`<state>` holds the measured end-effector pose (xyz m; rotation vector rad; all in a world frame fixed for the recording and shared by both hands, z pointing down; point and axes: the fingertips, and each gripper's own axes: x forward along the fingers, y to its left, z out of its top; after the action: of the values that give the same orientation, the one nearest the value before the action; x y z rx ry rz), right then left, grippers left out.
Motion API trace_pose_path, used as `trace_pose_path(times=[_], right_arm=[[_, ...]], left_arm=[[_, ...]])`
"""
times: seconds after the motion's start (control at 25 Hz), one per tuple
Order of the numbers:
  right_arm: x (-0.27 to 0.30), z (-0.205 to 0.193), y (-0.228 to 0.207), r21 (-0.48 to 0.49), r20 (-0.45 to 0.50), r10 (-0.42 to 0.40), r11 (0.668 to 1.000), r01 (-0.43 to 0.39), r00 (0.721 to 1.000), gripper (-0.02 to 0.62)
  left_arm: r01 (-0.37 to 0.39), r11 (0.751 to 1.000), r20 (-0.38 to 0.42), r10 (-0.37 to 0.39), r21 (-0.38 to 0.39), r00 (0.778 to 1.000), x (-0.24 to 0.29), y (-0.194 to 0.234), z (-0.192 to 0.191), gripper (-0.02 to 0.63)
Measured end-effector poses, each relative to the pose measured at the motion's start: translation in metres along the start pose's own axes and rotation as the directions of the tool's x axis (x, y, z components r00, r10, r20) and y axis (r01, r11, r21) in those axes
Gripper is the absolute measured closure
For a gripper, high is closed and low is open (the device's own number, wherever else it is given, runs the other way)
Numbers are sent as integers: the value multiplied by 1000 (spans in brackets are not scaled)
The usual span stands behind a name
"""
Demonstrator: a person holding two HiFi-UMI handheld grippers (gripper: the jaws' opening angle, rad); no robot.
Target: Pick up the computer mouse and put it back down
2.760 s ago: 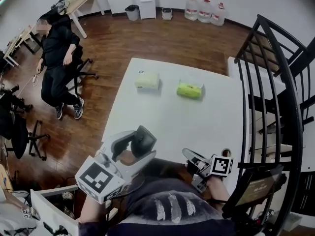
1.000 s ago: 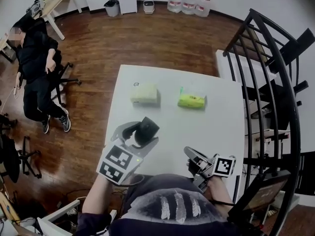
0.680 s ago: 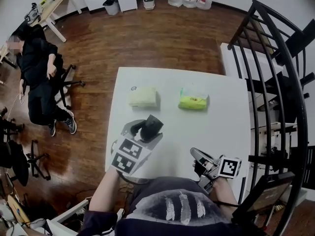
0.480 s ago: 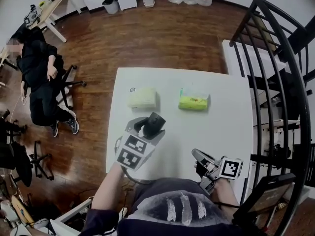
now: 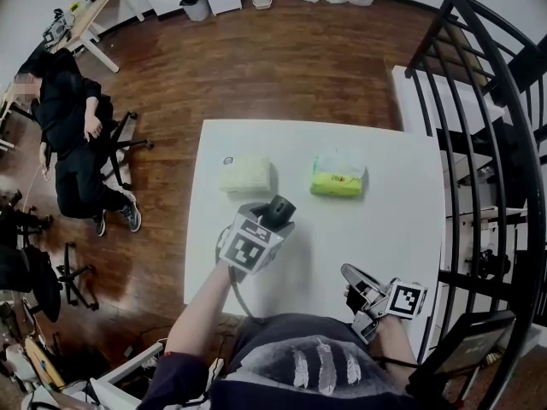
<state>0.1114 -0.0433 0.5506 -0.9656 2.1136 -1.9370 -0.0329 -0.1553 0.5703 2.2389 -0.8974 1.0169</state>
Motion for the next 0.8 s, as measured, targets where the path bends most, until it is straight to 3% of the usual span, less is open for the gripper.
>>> trace_pose_path(times=[0.24, 0.8], right_arm=[[1, 7, -5, 10, -17, -1, 1000, 2, 1000, 592], [11, 4, -8, 8, -29, -19, 1000, 19, 999, 592]], left_arm=[[8, 1000, -74, -10, -26, 997, 33, 7, -14, 301], [5, 1000, -146, -9, -23, 989, 69, 17, -42, 299]])
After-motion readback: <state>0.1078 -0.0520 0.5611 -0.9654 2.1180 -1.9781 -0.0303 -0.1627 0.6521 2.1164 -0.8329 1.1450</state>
